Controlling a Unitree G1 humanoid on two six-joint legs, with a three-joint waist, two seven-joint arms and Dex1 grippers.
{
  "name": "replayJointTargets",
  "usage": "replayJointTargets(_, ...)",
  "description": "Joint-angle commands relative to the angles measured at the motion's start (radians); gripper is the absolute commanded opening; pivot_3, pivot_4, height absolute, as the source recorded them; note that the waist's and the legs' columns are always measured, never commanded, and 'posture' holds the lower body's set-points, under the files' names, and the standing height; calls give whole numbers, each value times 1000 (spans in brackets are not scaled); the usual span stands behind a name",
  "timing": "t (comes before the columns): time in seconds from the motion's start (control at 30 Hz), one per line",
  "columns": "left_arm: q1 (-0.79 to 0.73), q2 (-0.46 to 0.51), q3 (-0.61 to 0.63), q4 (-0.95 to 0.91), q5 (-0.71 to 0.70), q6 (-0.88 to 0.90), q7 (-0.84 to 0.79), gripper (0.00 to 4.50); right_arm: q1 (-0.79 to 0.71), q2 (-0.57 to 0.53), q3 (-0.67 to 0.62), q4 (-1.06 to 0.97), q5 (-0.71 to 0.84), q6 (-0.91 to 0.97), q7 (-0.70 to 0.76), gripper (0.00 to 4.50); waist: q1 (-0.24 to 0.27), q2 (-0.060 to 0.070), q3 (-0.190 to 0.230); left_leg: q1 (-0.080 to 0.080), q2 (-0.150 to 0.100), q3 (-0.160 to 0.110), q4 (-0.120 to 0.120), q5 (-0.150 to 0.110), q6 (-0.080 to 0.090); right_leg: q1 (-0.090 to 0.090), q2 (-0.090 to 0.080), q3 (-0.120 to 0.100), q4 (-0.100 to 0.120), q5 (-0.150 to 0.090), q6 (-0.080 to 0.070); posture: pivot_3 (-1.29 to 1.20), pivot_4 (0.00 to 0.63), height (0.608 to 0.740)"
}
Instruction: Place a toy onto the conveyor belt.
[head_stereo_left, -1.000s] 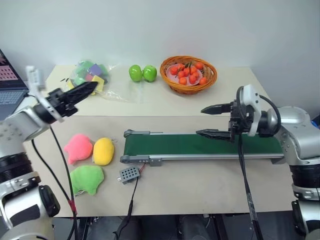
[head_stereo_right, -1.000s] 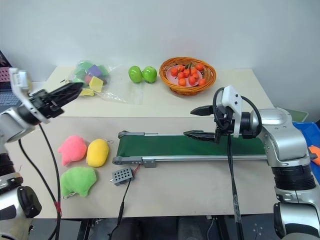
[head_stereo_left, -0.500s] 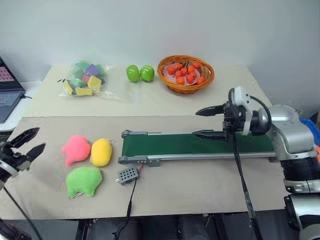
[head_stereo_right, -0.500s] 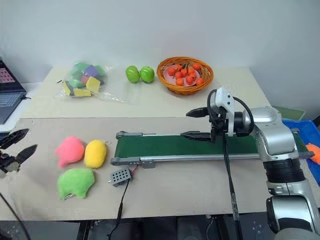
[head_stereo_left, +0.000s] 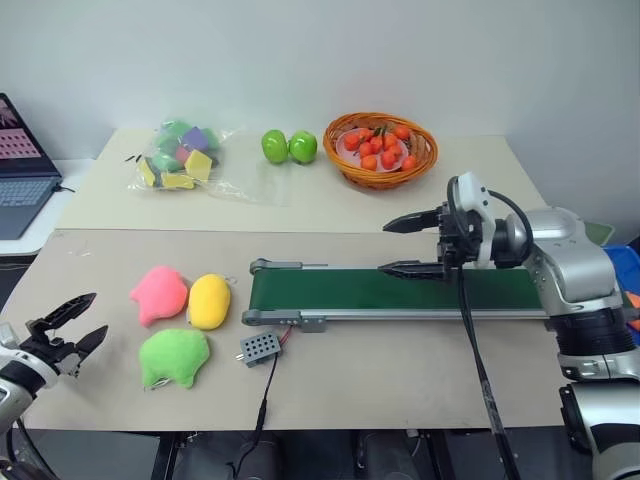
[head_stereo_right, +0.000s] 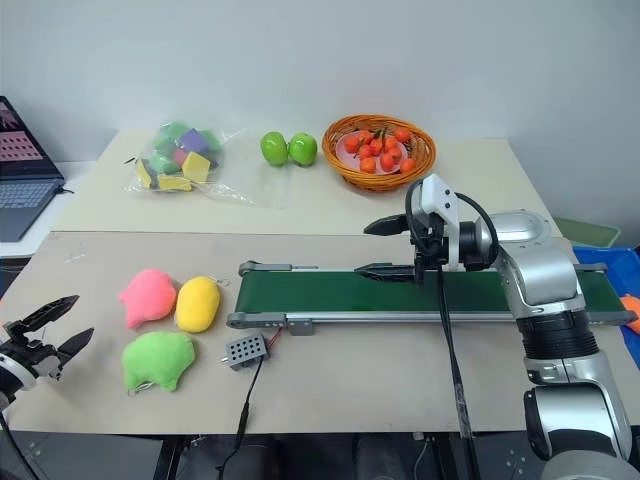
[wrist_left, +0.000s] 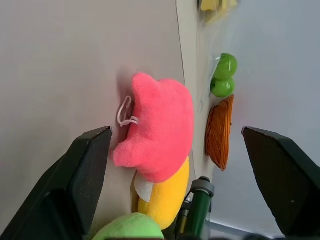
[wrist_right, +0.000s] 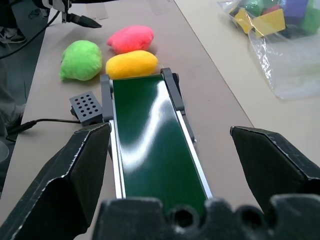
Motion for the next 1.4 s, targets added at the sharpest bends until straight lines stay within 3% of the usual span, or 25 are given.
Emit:
replayJointTargets(0.03,-21,-3,-20,24,3,-23,-1,4431,-7,-17,-32,-31,8,-8,-4,4500,0,0,0,0,0,0,0,0,0,0,0,0,0,0,0,0,150,738)
replayJointTargets(0.4,-125,-45,-200,115,74,-88,-82,4431,25,-72,-66,-93,25,24,-22,4500,3,0,0,0,0,0,0,1,-1,0,0,0,0,0,0,0,150,738)
replayJointTargets(0.73,-238,-71,-290,228,139,-187,-140,4431,74,-114,-102,-167,42,69,-49,4500,6,0,0,0,-1,0,0,1,-1,1,0,0,0,0,0,0,150,738)
replayJointTargets(0.83,-254,-73,-314,243,150,-198,-167,3706,82,-123,-107,-179,47,76,-56,4500,4,0,0,0,-1,0,0,1,-1,1,-1,0,0,0,0,0,150,738)
replayJointTargets(0.93,-262,-67,-322,257,155,-209,-183,2524,87,-127,-108,-185,52,78,-63,4500,3,0,0,0,-1,0,0,1,-1,1,-1,0,0,0,0,0,150,738)
replayJointTargets(1.17,-288,-18,-273,280,132,-249,-188,299,79,-120,-95,-173,52,69,-68,4500,3,0,0,0,-1,0,0,1,-1,1,-1,0,0,0,0,0,150,738)
replayJointTargets(1.27,-331,37,-210,282,84,-233,-188,299,67,-108,-83,-158,47,59,-67,4500,1,-2,0,-1,-1,-1,0,1,-1,0,0,0,0,0,0,0,150,738)
replayJointTargets(1.4,-428,62,-215,224,64,-196,-176,299,51,-90,-68,-139,39,46,-61,4500,2,-2,0,-1,-1,-1,0,1,-1,0,0,0,0,0,0,0,150,738)
